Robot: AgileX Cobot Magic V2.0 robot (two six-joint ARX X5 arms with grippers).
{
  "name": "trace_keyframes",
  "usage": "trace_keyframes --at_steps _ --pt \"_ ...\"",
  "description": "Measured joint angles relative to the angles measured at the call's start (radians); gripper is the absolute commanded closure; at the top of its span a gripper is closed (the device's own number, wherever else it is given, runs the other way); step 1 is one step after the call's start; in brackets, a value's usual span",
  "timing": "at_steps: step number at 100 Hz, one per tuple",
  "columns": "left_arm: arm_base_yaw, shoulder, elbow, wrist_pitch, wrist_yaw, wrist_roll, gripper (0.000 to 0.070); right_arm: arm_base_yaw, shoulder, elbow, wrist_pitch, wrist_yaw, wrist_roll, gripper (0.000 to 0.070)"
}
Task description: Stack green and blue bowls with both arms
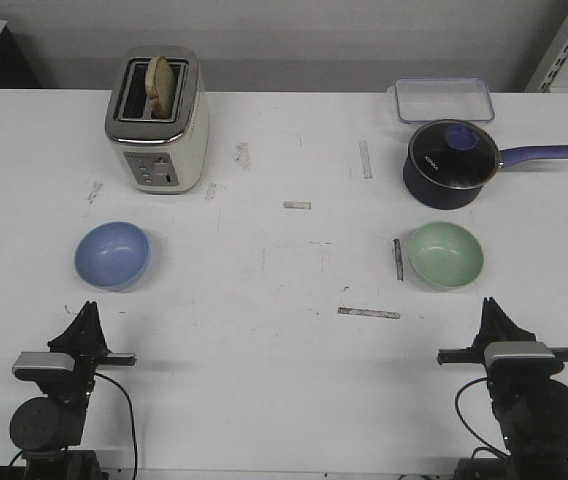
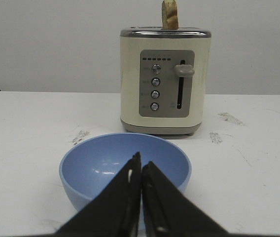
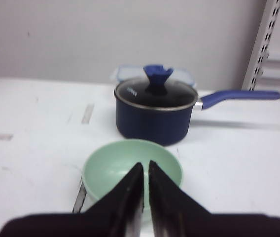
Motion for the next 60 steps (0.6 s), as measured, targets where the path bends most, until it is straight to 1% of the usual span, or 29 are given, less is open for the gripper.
trace_keyframes --at_steps 11,36,47,60 --pt "0.000 0.000 0.000 0.000 0.000 0.000 0.0699 0.000 0.106 0.058 -0.041 0.000 -0.002 0.0693" --pt "0.000 0.000 0.000 0.000 0.000 0.000 0.0699 0.000 0.357 0.162 -0.065 0.000 0.011 0.0693" --pt "0.000 0.000 0.000 0.000 0.000 0.000 0.0699 0.000 0.475 0.211 -0.098 -0.001 0.056 0.0693" --pt "0.000 0.000 0.000 0.000 0.000 0.000 0.0699 0.000 0.593 0.285 -0.150 -0.008 0.138 0.0693"
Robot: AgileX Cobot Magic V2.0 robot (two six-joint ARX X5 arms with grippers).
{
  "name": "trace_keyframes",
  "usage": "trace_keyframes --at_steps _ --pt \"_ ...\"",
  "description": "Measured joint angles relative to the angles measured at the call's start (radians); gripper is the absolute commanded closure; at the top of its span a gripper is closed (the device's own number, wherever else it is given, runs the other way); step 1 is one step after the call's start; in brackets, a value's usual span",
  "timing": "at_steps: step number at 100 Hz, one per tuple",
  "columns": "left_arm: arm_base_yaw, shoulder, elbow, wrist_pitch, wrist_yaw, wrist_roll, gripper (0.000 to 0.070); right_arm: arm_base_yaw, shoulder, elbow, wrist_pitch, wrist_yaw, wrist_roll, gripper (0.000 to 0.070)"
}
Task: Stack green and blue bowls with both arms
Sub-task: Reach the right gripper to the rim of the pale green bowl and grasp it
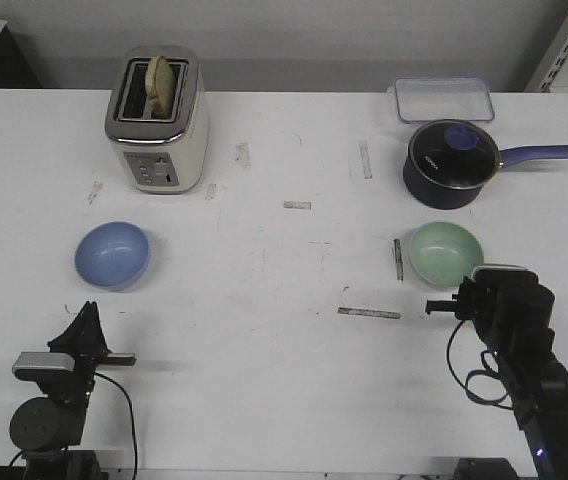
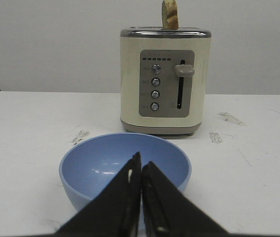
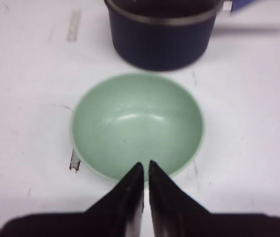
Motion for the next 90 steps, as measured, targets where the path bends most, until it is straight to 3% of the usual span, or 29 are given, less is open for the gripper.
trace_keyframes --at_steps 26,44,62,78,90 --pt "0.000 0.000 0.000 0.000 0.000 0.000 0.0699 -0.005 0.214 0.241 -0.089 -0.001 0.063 0.0692" --pt "0.000 0.000 0.000 0.000 0.000 0.000 0.0699 -0.053 0.367 0.385 -0.261 -0.007 0.111 0.0672" --pt "0.000 0.000 0.000 0.000 0.000 0.000 0.0699 -0.137 0.483 0.511 -0.399 -0.035 0.145 0.0395" --pt "0.000 0.000 0.000 0.000 0.000 0.000 0.0699 -0.206 0.547 0.534 -0.423 -0.157 0.151 0.0273" --pt "0.000 0.000 0.000 0.000 0.000 0.000 0.0699 -0.239 0.583 0.533 -0.435 -0.182 0.148 0.0156"
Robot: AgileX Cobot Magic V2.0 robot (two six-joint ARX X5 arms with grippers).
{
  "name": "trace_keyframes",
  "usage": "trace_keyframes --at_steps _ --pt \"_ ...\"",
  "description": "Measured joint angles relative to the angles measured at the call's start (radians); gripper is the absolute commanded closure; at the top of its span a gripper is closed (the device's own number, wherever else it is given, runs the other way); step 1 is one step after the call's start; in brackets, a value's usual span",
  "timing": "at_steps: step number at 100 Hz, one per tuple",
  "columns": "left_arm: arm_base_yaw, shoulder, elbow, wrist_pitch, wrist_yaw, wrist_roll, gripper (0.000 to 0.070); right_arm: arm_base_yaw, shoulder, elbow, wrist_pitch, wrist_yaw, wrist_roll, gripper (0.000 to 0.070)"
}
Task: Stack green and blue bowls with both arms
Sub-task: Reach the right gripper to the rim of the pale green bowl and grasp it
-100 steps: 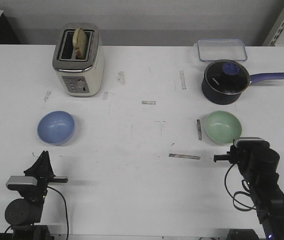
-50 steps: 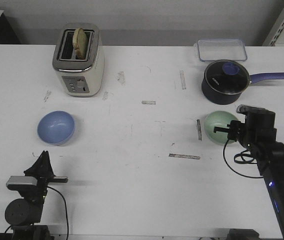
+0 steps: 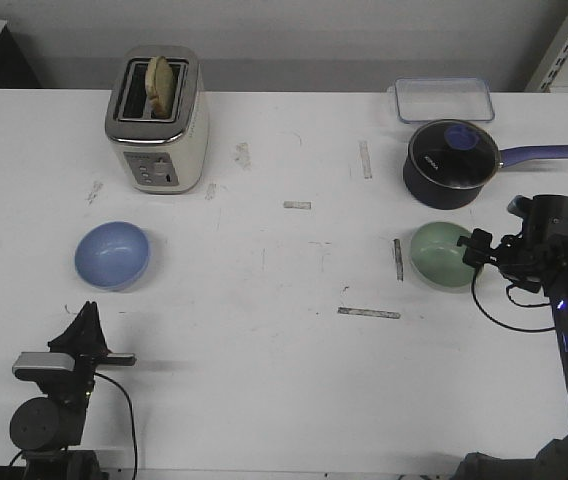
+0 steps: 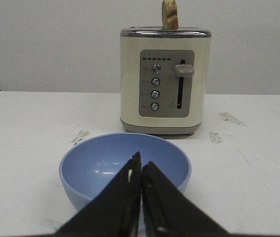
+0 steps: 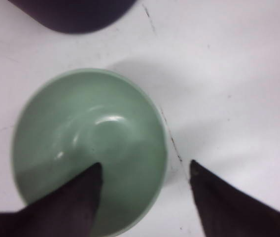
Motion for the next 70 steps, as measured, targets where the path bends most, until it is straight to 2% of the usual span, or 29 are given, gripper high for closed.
trace_keyframes --at_steps 39,60,70 --pt "0.000 0.000 0.000 0.000 0.000 0.000 0.0699 -0.055 0.127 0.000 0.041 -0.096 -0.043 0.0171" --pt "0.000 0.000 0.000 0.000 0.000 0.000 0.0699 -0.049 0.182 0.000 0.079 -0.098 -0.050 0.0347" --pt "0.000 0.000 0.000 0.000 0.000 0.000 0.0699 -0.049 0.185 0.000 0.096 -0.099 -0.051 0.0465"
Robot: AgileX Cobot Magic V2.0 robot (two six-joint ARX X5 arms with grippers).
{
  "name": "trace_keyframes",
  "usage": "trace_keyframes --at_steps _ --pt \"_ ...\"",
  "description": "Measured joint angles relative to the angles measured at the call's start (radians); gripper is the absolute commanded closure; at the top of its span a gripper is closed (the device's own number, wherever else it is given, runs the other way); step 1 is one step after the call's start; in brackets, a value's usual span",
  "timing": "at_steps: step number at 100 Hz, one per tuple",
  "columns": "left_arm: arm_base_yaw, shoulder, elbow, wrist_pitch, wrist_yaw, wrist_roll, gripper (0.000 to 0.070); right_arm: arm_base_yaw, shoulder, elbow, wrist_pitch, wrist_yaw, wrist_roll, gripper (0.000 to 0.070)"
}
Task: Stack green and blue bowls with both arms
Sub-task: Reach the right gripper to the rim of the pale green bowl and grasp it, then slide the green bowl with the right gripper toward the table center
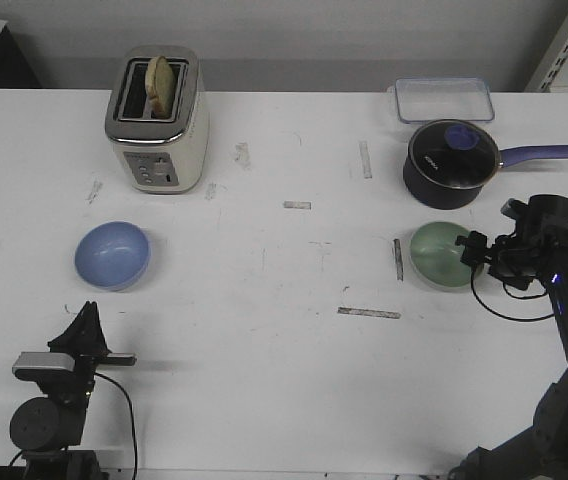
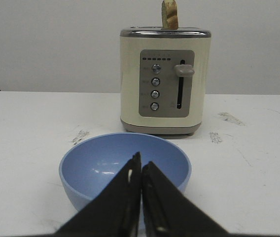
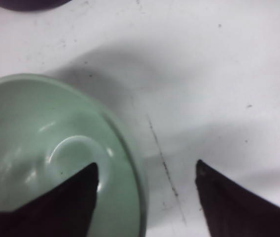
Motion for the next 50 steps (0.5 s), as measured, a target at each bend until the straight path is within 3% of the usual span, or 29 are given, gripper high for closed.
trace_keyframes --at_steps 30,50 --pt "0.000 0.000 0.000 0.000 0.000 0.000 0.0699 0.002 0.000 0.000 0.005 0.000 -0.001 0.0694" --pt "0.000 0.000 0.000 0.000 0.000 0.000 0.0699 0.012 0.000 0.000 0.005 0.001 -0.002 0.0695"
